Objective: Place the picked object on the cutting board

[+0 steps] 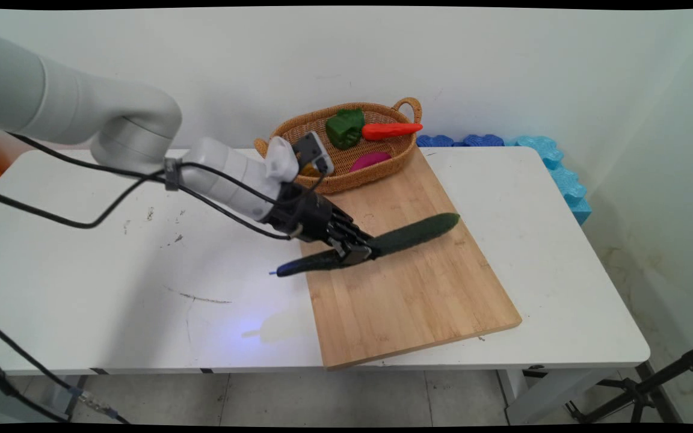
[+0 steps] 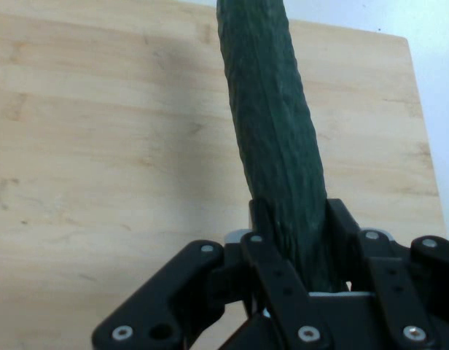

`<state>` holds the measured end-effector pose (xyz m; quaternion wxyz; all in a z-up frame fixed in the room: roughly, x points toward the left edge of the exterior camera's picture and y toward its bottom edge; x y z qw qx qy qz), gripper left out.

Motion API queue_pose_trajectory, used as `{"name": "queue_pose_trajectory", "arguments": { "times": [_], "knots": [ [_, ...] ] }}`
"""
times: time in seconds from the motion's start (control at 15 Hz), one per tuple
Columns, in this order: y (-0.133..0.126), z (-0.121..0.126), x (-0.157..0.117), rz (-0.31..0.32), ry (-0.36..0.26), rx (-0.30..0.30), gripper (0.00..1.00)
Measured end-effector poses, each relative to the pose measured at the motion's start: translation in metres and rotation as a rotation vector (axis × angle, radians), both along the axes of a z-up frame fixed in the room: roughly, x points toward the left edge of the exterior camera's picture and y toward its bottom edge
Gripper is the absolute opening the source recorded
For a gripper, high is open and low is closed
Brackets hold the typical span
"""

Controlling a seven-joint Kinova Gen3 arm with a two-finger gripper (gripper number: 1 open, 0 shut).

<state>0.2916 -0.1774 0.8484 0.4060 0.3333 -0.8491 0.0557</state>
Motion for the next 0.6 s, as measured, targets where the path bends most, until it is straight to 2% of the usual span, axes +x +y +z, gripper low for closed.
{"name": "queue_pose_trajectory", "arguments": {
  "times": [0.6],
  "knots": [
    [-0.004,-0.039,-0.021,-0.009,0.028,0.045,0.0]
  ]
}}
